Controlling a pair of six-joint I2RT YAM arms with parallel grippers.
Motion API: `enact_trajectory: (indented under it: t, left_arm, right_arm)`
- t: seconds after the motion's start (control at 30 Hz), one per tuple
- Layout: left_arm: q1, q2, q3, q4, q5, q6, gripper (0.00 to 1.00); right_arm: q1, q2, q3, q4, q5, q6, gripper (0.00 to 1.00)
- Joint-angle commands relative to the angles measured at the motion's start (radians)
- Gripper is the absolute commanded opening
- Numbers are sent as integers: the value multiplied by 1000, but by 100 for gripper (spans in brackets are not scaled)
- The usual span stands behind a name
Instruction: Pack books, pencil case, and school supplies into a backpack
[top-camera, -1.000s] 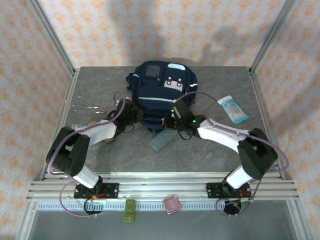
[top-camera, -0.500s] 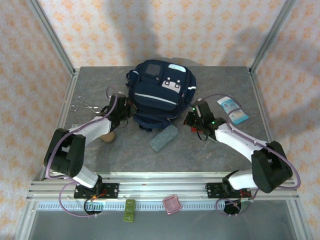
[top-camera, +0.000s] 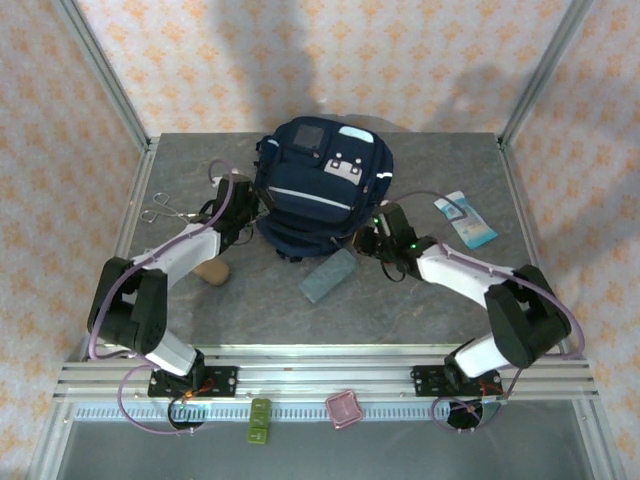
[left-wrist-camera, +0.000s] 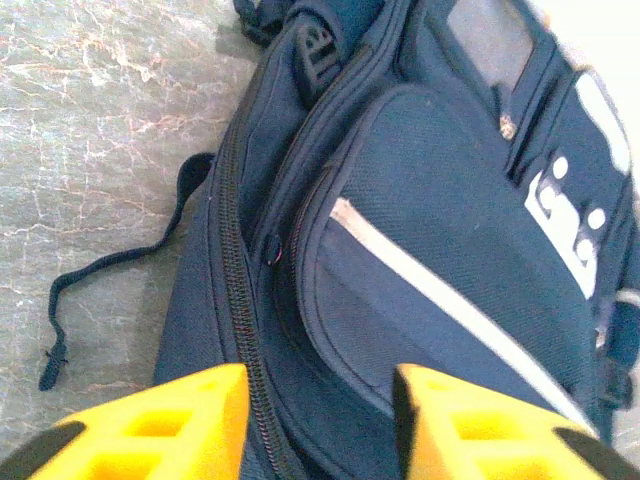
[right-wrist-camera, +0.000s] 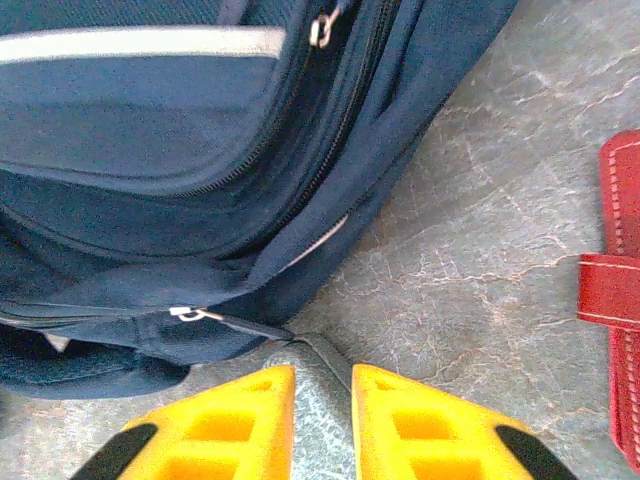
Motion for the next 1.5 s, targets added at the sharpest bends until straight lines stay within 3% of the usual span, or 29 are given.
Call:
enact_trajectory:
  t: [0.0, 0.3, 0.53, 0.73, 1.13, 1.27, 1.47]
  left_arm:
    - [-11, -63, -34, -5, -10, 1, 54]
    - [-142, -103, -119, 14, 2, -99, 69]
    - [-170, -48, -121, -5, -43, -180, 74]
    - [-172, 2, -100, -75, -87, -243, 78]
    - [-173, -9, -91, -209, -114, -369, 73]
    - [-165, 50, -76, -193, -130, -361, 74]
    - [-139, 148, -12, -186, -56, -351, 69]
  right_arm:
    - [14, 65, 52, 47, -16, -2, 23]
    - [82, 337, 297, 38, -56, -10, 24]
    - [160, 460, 460, 14, -76, -18, 24]
    - [165, 402, 422, -7, -32, -16, 25]
    - [165, 153, 224, 13, 35, 22, 37]
    - [166, 181, 215, 39, -19, 19, 39]
    - [206, 310, 273, 98, -36, -34, 39]
